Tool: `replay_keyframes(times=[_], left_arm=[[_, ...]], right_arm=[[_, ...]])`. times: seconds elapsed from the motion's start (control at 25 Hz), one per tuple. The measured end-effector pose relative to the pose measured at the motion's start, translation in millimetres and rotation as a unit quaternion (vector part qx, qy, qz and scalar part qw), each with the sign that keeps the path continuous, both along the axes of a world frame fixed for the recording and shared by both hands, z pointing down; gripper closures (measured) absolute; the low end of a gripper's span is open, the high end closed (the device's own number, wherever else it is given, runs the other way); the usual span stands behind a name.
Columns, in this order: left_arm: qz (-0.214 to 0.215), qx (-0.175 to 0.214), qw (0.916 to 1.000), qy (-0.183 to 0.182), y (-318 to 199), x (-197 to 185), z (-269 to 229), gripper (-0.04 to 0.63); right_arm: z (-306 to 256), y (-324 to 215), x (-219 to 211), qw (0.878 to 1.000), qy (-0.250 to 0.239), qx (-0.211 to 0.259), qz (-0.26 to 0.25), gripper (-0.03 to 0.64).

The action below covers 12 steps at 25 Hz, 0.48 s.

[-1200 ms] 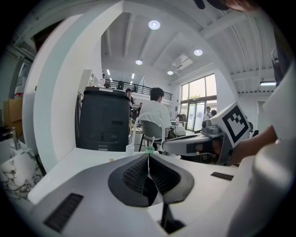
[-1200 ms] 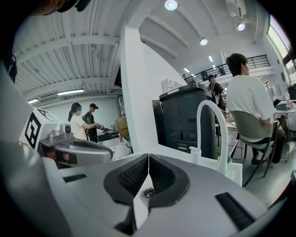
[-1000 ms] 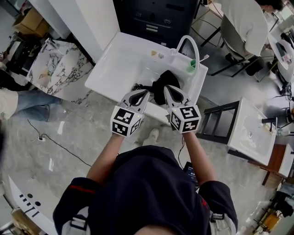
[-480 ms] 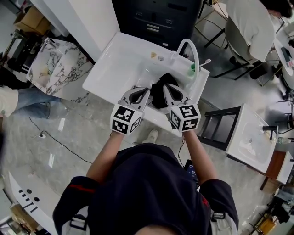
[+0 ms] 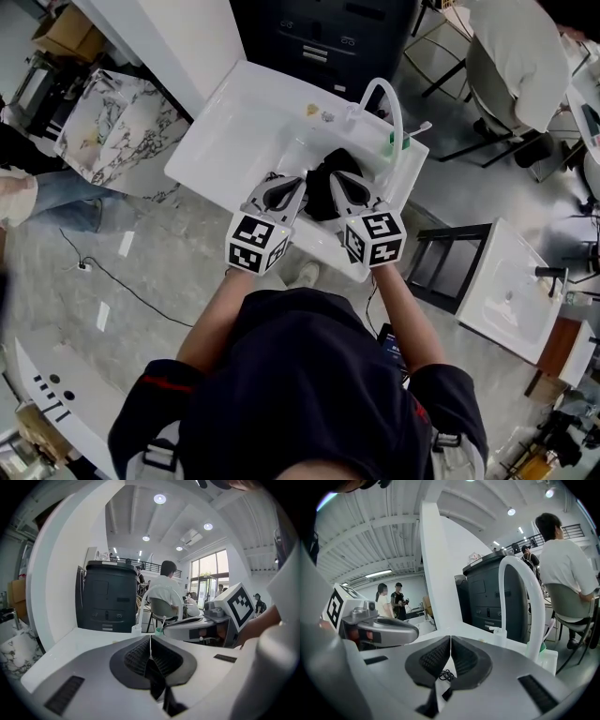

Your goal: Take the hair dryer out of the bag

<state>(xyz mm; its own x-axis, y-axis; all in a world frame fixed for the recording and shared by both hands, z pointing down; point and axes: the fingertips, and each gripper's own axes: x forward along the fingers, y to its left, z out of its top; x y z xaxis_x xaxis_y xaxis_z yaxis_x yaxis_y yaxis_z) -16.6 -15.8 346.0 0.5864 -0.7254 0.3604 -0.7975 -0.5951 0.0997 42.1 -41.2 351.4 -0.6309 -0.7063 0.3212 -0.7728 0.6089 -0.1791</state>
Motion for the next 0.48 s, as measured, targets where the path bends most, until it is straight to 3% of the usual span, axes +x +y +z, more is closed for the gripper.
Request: replay_keyframes(times=[0.48], left_arm=[[0.002, -0.007, 1.0, -0.002, -2, -3, 8, 0.577]], right_arm=[[12, 6, -1, 1.0, 0.0, -0.015, -0.004, 0.583]])
